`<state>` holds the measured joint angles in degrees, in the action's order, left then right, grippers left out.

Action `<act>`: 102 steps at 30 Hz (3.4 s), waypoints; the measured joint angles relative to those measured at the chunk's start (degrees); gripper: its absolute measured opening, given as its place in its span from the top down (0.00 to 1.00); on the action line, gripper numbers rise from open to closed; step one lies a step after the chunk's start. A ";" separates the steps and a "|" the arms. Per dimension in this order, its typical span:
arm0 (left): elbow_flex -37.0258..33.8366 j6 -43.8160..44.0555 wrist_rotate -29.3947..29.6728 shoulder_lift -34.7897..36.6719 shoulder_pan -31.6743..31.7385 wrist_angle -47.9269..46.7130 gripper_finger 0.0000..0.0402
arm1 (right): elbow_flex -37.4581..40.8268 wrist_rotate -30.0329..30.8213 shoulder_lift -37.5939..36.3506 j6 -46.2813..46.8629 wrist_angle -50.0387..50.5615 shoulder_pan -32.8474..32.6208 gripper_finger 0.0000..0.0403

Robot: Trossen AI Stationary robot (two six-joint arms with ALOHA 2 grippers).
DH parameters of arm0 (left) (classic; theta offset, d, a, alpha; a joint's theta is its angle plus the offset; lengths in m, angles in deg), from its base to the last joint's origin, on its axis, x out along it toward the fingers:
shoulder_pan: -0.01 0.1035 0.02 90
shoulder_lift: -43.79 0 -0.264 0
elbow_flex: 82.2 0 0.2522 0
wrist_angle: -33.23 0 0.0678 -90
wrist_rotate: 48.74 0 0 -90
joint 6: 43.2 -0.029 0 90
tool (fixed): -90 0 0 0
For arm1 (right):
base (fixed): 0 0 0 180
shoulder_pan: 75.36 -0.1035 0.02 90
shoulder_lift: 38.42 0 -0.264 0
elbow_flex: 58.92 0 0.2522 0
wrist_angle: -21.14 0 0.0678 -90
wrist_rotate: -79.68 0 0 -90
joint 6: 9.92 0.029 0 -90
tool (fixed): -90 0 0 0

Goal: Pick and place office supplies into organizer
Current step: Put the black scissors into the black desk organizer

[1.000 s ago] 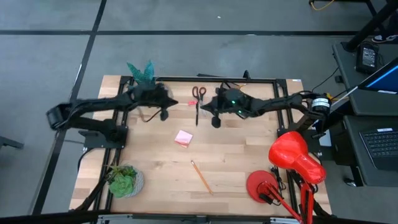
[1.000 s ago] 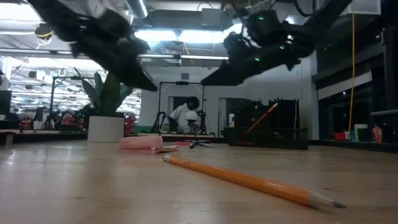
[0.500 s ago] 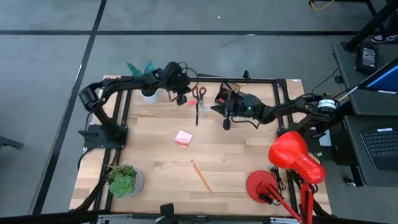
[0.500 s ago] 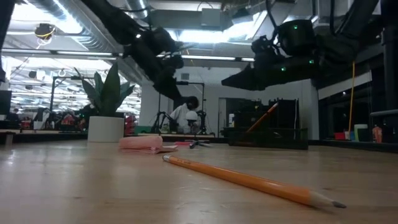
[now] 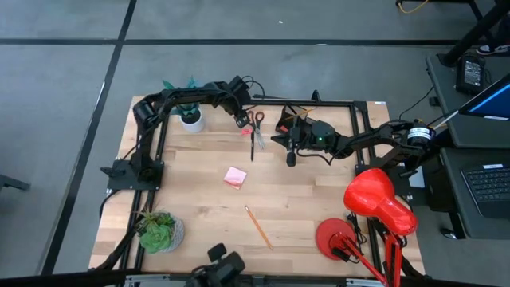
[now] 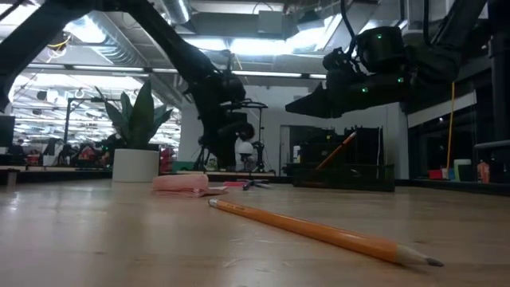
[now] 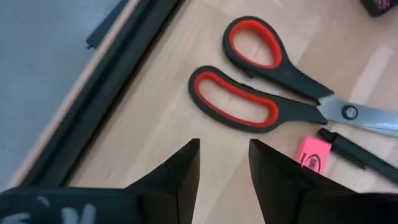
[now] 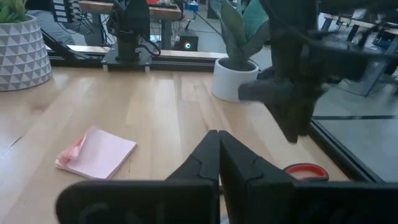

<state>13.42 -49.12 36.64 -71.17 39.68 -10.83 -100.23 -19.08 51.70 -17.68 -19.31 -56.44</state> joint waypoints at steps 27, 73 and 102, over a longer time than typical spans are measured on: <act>2.29 5.79 -0.02 -6.07 1.09 6.46 0.68 | -0.02 -0.04 0.07 0.21 1.92 -0.13 0.98; 2.30 3.62 11.42 -8.33 0.57 -0.98 0.97 | -0.04 -0.02 0.09 0.22 2.29 -0.15 0.98; -0.38 -7.72 6.56 12.54 -5.72 16.88 0.98 | -0.14 0.02 0.09 3.20 0.36 -0.38 0.98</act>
<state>13.04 -56.84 43.20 -58.63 33.96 6.05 -100.37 -19.06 51.79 -14.48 -18.95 -56.82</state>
